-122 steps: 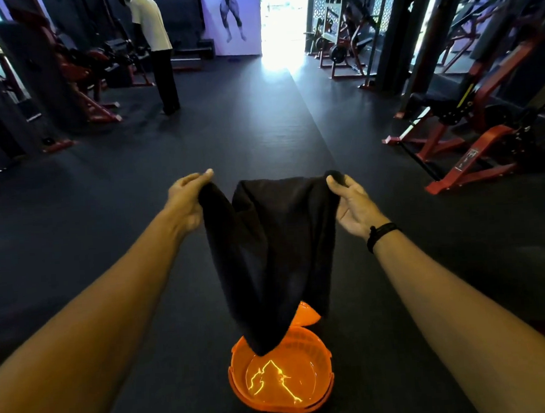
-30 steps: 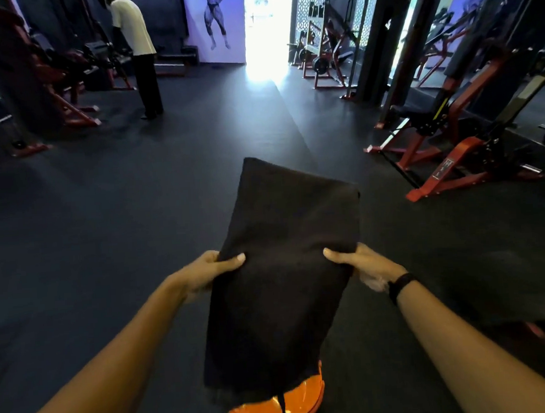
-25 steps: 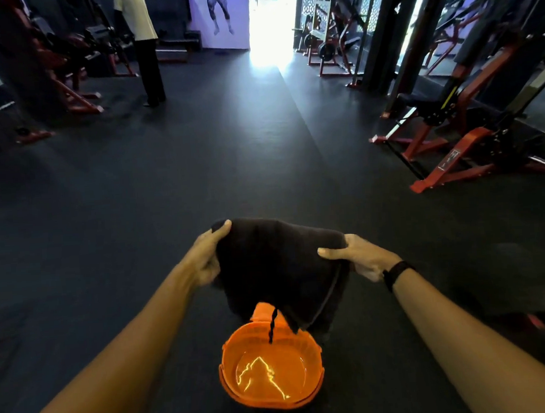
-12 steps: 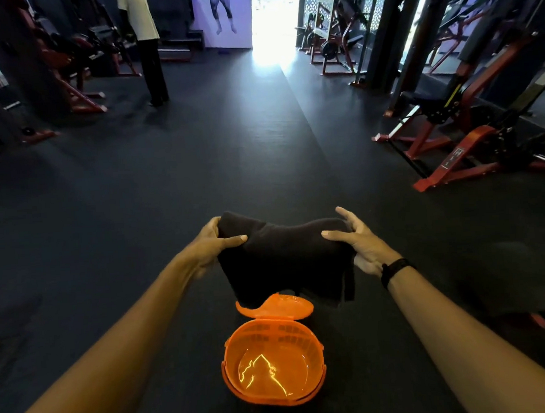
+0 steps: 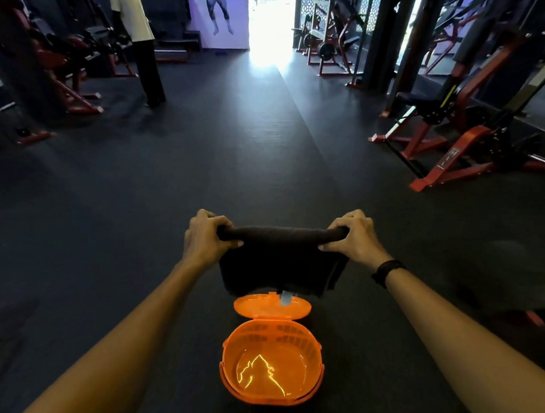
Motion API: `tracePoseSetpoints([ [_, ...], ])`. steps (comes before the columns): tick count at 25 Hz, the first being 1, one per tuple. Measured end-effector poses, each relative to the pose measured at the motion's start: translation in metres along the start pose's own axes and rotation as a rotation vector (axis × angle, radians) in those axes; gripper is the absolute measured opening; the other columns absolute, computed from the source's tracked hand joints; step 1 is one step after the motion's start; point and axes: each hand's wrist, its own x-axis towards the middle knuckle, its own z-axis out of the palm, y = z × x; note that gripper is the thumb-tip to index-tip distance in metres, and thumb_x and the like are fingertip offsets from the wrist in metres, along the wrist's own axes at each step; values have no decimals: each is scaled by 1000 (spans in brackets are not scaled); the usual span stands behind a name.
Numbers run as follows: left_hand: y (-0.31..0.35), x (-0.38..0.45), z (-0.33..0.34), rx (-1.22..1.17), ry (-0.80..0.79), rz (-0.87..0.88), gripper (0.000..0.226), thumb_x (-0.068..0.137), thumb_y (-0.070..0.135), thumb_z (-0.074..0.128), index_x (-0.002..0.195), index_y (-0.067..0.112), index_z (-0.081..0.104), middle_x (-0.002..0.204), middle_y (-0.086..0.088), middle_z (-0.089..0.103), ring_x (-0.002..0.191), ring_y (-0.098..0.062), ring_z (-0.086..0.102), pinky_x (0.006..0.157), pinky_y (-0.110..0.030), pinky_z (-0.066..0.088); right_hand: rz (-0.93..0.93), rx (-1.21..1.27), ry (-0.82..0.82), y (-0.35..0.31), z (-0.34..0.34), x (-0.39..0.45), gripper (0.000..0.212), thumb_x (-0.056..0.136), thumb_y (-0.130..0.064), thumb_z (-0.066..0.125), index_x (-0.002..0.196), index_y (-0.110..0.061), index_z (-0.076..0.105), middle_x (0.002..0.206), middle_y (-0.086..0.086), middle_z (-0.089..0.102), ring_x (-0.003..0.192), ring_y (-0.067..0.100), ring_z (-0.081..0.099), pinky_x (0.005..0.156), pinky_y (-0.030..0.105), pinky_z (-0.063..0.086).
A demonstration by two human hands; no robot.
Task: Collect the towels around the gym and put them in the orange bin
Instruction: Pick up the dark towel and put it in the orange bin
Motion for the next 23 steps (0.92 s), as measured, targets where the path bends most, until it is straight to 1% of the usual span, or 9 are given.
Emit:
tracePoseSetpoints([
  [1, -1, 2, -3, -103, -11, 11, 25, 68, 27, 84, 81, 27, 63, 92, 3, 58, 88, -10, 54, 74, -32, 48, -25, 34, -10, 2, -4, 3, 24, 65, -25, 86, 79, -20, 67, 106, 2, 52, 103, 18, 47, 87, 33, 47],
  [3, 3, 0, -12, -460, -38, -12, 22, 75, 16, 80, 86, 25, 62, 87, 4, 63, 77, 0, 62, 67, -20, 51, -41, 390, -16, -3, -19, 2, 28, 67, -14, 85, 89, -13, 68, 105, 1, 61, 101, 15, 58, 86, 25, 50],
  [5, 8, 0, -20, -649, -100, -38, 27, 79, 11, 75, 100, 23, 63, 97, 4, 68, 85, 0, 66, 72, -20, 56, -15, 692, -131, -10, -27, -1, 40, 72, -6, 80, 107, -16, 65, 109, -3, 67, 100, 7, 64, 89, 25, 52],
  [7, 8, -2, -18, -648, -142, -59, 26, 82, 12, 72, 106, 20, 64, 104, 1, 69, 93, -8, 68, 81, -29, 57, 29, 675, -220, -11, -17, -9, 43, 75, -7, 77, 111, -25, 62, 111, -7, 67, 101, 1, 63, 95, 31, 51],
  [11, 2, -2, -3, -682, -24, -188, 21, 88, 18, 67, 108, 17, 64, 100, 4, 68, 93, -12, 66, 81, -31, 56, 73, 729, -108, -5, 8, -7, 34, 82, -17, 73, 112, -26, 62, 115, -3, 67, 107, 11, 63, 93, 39, 53],
  [14, -11, 3, 9, -638, -85, -259, 29, 87, 24, 68, 113, 14, 63, 99, 4, 67, 91, -10, 65, 81, -31, 55, 88, 711, -61, 0, 21, 0, 34, 83, -20, 72, 116, -20, 62, 114, -2, 67, 105, 12, 64, 92, 39, 54],
  [17, -36, 8, 31, -608, -149, -379, 35, 84, 27, 72, 115, 14, 64, 106, -3, 68, 97, -17, 65, 87, -37, 55, 127, 676, -57, 10, 47, 5, 35, 84, -21, 72, 117, -18, 62, 114, -3, 67, 106, 10, 63, 92, 37, 54],
  [20, -69, 6, 69, -605, -208, -487, 33, 83, 24, 73, 114, 16, 64, 110, -6, 68, 102, -21, 65, 92, -45, 53, 174, 660, -83, 28, 86, 11, 37, 83, -22, 73, 118, -18, 61, 115, -4, 67, 107, 8, 63, 93, 36, 53],
  [23, -108, 9, 116, -527, -205, -559, 29, 85, 25, 70, 111, 16, 61, 106, -7, 67, 99, -23, 64, 87, -42, 54, 228, 630, -109, 56, 128, 19, 37, 81, -24, 75, 115, -22, 61, 114, -6, 68, 106, 7, 63, 91, 35, 54],
])
